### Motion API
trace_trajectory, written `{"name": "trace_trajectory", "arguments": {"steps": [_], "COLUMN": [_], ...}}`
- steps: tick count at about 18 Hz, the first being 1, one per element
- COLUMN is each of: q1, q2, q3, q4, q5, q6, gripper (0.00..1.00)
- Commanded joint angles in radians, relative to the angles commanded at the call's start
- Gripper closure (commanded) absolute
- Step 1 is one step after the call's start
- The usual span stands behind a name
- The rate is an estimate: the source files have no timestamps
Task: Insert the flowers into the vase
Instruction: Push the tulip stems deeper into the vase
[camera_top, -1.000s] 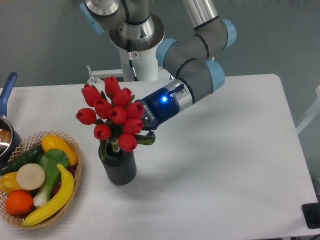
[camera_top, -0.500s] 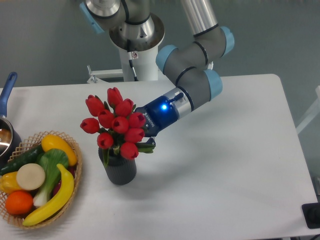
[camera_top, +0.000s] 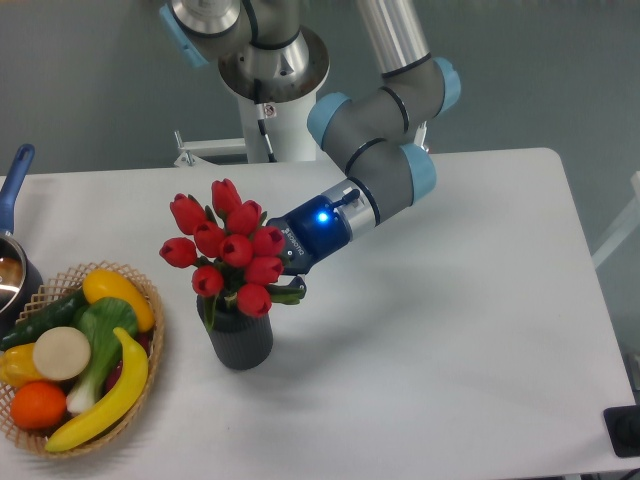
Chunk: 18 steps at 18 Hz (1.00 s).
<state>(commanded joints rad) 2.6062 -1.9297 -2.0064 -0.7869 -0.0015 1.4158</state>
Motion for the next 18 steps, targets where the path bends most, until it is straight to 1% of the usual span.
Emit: {"name": "trace_trajectory", "arguments": {"steps": [4,7,15,18], "q1": [0.000,-0.002,0.000,0.000], "q2": [-0.003,-0.014,-0.023,-0.031], "q3": [-0.003,-0.006,-0.005,-0.005], "q4": [0.000,-0.002,0.000,0.005], "q5": [0.002,0.002,0.003,0.023], "q6": [0.002,0.037,0.044,0.052], "gripper": [0.80,0.80,0.80,0.80]}}
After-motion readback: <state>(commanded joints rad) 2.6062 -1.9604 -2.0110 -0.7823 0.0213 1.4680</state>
